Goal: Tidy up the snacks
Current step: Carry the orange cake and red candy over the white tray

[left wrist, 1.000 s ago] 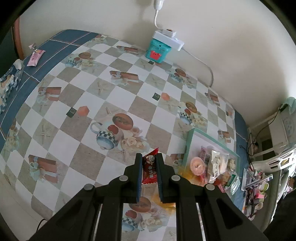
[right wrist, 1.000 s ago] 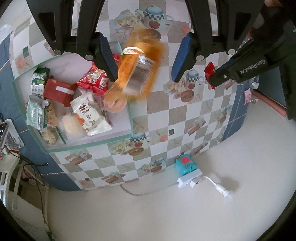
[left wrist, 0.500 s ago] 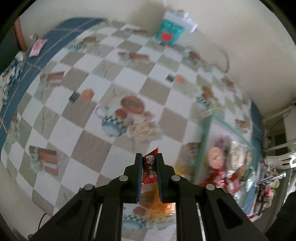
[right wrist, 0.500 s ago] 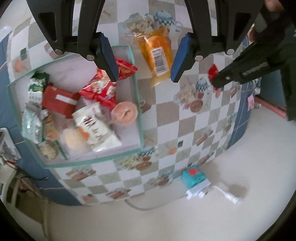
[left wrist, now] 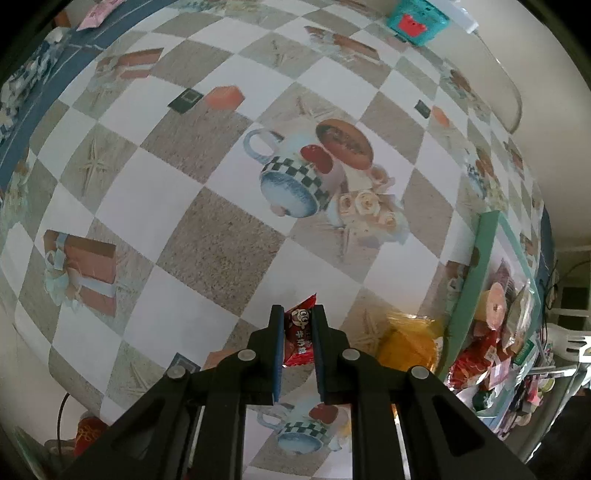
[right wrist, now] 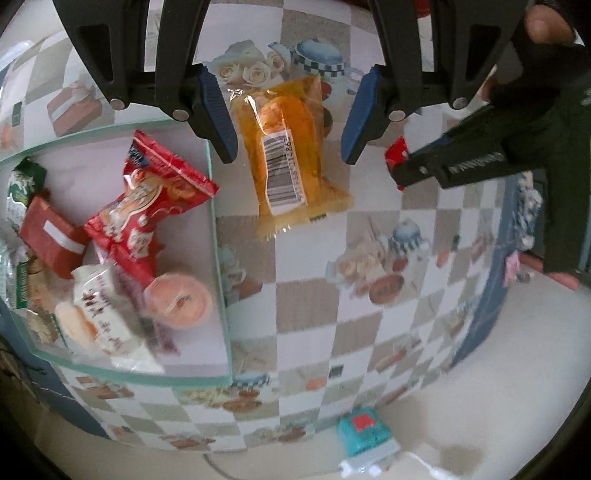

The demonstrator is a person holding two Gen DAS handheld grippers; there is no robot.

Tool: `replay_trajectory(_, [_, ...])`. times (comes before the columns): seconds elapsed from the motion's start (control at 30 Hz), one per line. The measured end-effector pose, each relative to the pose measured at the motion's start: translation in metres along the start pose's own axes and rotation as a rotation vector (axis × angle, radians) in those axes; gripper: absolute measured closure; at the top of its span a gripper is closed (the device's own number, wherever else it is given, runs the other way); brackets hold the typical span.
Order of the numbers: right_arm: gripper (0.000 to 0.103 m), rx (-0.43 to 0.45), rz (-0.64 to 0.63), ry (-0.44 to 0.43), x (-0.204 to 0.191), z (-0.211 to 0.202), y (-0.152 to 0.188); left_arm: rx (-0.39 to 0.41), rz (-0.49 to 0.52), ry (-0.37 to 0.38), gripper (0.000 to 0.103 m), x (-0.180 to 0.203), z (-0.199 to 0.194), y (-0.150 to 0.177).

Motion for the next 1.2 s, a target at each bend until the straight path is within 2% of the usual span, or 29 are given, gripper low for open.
replay_trajectory(0.13, [0.041, -0.028, -0.02, 0.03, -0.003, 0.015, 0.003, -0.01, 0.0, 0.006, 0.088, 0.001, 0.003, 0.0])
replay_trajectory(0.17, [0.05, -0.029, -0.024, 0.035, -0.003, 0.018, 0.003, -0.01, 0.0, 0.009, 0.088, 0.002, 0.003, 0.0])
replay_trajectory(0.27, [0.059, -0.017, -0.023, 0.032, -0.003, 0.018, 0.002, -0.005, 0.0, 0.01, 0.088, 0.002, 0.003, 0.0])
replay_trajectory(0.37, [0.061, 0.013, -0.027, 0.016, -0.004, 0.01, -0.001, 0.001, -0.002, 0.009, 0.088, 0.003, 0.001, -0.004])
replay_trajectory(0.6, [0.063, 0.037, -0.013, -0.027, -0.005, 0.0, -0.007, 0.031, -0.004, 0.01, 0.088, 0.005, -0.007, -0.009])
replay_trajectory(0.83, [0.063, 0.122, 0.015, -0.089, 0.0, -0.035, -0.016, 0.084, 0.005, 0.016, 0.088, 0.012, -0.027, -0.017])
replay_trajectory(1.1, [0.063, 0.215, 0.084, -0.081, 0.027, -0.068, -0.027, 0.134, 0.076, 0.017, 0.088, 0.037, -0.037, -0.013])
replay_trajectory(1.2, [0.063, 0.262, 0.137, -0.026, 0.053, -0.082, -0.033, 0.154, 0.125, 0.019, 0.088, 0.052, -0.043, -0.008])
Point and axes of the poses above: each gripper's, at about its wrist camera, not at the fingertips, and z roughly the way its jaws point, x to its right, y to its underside, the point moved 4 cm from there along z, roughly the way its jaws point, and after that the axes turned 6 degrees about z, right-handed, at the moved point
